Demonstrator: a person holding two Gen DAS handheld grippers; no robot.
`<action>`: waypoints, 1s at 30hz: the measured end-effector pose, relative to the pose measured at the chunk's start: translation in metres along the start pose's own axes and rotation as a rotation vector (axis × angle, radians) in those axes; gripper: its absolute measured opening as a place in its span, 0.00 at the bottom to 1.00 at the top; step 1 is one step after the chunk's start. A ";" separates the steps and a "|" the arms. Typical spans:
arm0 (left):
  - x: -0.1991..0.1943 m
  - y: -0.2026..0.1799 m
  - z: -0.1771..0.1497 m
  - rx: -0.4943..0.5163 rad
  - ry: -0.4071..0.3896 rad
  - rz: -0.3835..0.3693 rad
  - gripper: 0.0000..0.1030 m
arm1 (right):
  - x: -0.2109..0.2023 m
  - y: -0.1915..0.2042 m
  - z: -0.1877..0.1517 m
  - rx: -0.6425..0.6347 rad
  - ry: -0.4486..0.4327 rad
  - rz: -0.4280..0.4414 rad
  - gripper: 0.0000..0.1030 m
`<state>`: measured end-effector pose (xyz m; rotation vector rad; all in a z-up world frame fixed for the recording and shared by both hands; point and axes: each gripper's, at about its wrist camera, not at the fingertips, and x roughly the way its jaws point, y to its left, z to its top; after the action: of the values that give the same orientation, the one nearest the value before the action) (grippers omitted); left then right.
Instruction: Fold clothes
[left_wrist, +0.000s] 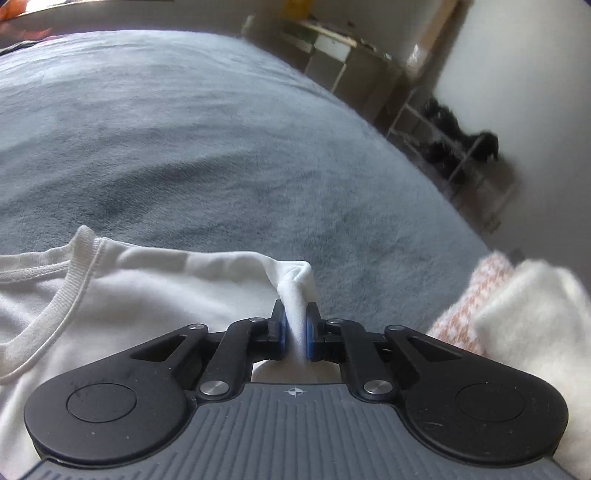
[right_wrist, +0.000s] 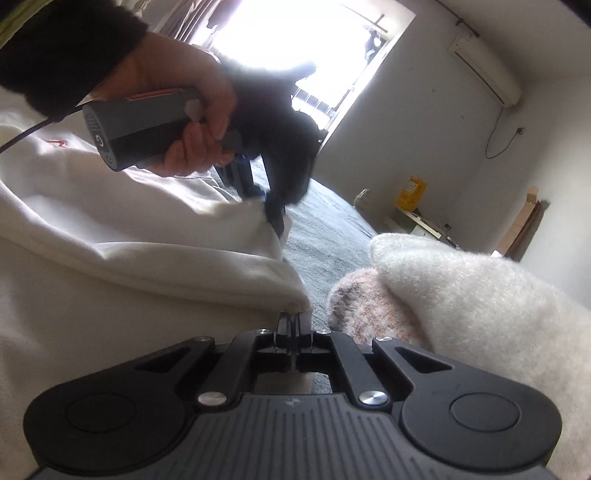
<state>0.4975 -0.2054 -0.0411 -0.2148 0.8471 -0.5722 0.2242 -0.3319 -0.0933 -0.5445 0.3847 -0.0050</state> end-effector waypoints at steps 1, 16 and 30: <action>-0.005 0.009 0.000 -0.055 -0.034 -0.024 0.07 | -0.001 -0.001 -0.001 0.008 0.001 0.002 0.01; 0.034 0.030 0.000 -0.277 -0.015 -0.035 0.23 | 0.003 0.001 0.001 -0.013 0.054 0.021 0.01; -0.127 0.024 0.019 -0.148 -0.123 0.166 0.66 | 0.000 0.007 0.005 -0.006 0.064 0.030 0.01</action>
<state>0.4550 -0.1152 0.0440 -0.3079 0.7796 -0.3375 0.2255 -0.3234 -0.0932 -0.5452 0.4555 0.0071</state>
